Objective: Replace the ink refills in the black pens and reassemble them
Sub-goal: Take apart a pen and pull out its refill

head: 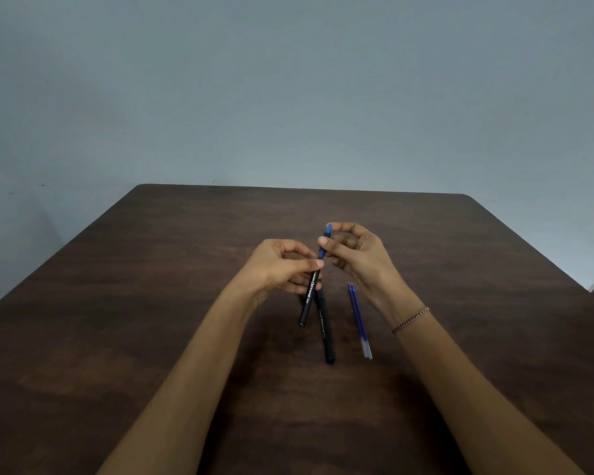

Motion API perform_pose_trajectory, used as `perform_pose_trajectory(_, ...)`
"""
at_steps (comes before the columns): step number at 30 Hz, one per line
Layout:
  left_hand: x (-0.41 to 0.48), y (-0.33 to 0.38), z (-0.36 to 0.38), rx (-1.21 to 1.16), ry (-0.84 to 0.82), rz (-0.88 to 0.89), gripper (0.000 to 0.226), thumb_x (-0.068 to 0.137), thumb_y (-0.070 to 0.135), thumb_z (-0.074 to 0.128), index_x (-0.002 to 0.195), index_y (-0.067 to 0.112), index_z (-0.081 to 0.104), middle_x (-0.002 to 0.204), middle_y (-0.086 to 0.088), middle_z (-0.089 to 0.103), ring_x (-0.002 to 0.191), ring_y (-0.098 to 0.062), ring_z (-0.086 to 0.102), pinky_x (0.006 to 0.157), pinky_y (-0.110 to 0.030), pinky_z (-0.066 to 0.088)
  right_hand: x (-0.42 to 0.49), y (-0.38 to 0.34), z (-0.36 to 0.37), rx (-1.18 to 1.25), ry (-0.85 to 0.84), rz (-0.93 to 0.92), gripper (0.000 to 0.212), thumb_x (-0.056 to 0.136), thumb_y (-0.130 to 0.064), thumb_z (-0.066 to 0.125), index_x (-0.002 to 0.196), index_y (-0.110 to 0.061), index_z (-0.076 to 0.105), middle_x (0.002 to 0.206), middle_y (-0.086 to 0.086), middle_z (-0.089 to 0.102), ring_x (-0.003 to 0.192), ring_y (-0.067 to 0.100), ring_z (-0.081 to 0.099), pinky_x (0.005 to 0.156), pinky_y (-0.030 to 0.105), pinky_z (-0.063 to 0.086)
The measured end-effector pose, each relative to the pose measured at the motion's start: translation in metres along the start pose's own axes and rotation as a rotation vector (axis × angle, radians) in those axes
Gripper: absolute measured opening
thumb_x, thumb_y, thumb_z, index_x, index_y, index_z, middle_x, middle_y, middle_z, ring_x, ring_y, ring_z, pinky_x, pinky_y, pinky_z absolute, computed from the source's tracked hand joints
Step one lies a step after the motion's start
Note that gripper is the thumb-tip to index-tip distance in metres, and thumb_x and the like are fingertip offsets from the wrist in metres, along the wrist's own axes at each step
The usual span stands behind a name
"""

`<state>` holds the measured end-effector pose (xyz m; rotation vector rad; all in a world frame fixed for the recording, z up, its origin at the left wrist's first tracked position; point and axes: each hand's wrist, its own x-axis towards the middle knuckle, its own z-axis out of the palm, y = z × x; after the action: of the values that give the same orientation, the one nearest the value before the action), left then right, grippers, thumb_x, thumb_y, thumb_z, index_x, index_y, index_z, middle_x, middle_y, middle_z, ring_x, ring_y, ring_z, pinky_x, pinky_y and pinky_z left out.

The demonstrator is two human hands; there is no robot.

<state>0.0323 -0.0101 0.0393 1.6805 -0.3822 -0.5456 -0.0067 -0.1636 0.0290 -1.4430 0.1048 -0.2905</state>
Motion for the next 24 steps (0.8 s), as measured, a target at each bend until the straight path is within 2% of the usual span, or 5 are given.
perform_pose_trajectory(3,-0.0006,0.0014,0.0018,-0.043,0.002,-0.021,0.007,0.08,0.007,0.069,0.078,0.011,0.063,0.073,-0.012,0.073,0.062,-0.021,0.072,0.048,-0.022,0.053,0.0,0.0019,0.0008,-0.008,-0.008,-0.014,0.026,0.076,-0.008,0.073,0.098,-0.014,0.06,0.08,0.001,0.068,0.066,0.004,0.067,0.059,0.016,0.052)
perform_pose_trajectory(6,0.0004,0.0013,0.004,-0.064,0.023,-0.029,0.011,0.081,0.003,0.061,0.073,0.009,0.058,0.072,-0.016,0.071,0.061,-0.023,0.071,0.051,-0.027,0.057,-0.0002,0.0049,0.0032,-0.025,-0.018,-0.034,0.026,0.077,-0.008,0.072,0.099,-0.013,0.06,0.082,0.001,0.068,0.069,0.006,0.067,0.061,0.017,0.052)
perform_pose_trajectory(12,0.0026,0.0009,0.0032,-0.06,0.019,-0.037,0.011,0.082,0.002,0.061,0.073,0.008,0.058,0.069,-0.014,0.072,0.063,-0.025,0.072,0.053,-0.029,0.058,-0.0008,0.0071,0.0059,-0.041,0.031,-0.074,0.028,0.076,-0.008,0.074,0.101,-0.013,0.062,0.082,0.0,0.068,0.07,0.006,0.067,0.062,0.016,0.052)
perform_pose_trajectory(20,0.0005,0.0028,0.0015,-0.039,-0.008,-0.064,0.009,0.083,0.003,0.063,0.077,0.008,0.058,0.074,-0.015,0.071,0.065,-0.024,0.072,0.056,-0.029,0.059,-0.0027,0.0086,0.0082,-0.029,0.053,-0.068,0.03,0.077,-0.008,0.073,0.104,-0.014,0.062,0.079,0.001,0.069,0.069,0.004,0.067,0.064,0.015,0.051)
perform_pose_trajectory(24,-0.0019,0.0031,0.0035,-0.037,-0.047,-0.07,0.01,0.082,0.001,0.064,0.077,0.007,0.058,0.075,-0.016,0.07,0.062,-0.023,0.071,0.057,-0.028,0.059,-0.0021,0.0083,0.006,0.061,0.115,-0.049,0.028,0.078,-0.006,0.07,0.103,-0.015,0.061,0.08,0.001,0.069,0.077,0.011,0.067,0.071,0.023,0.054)
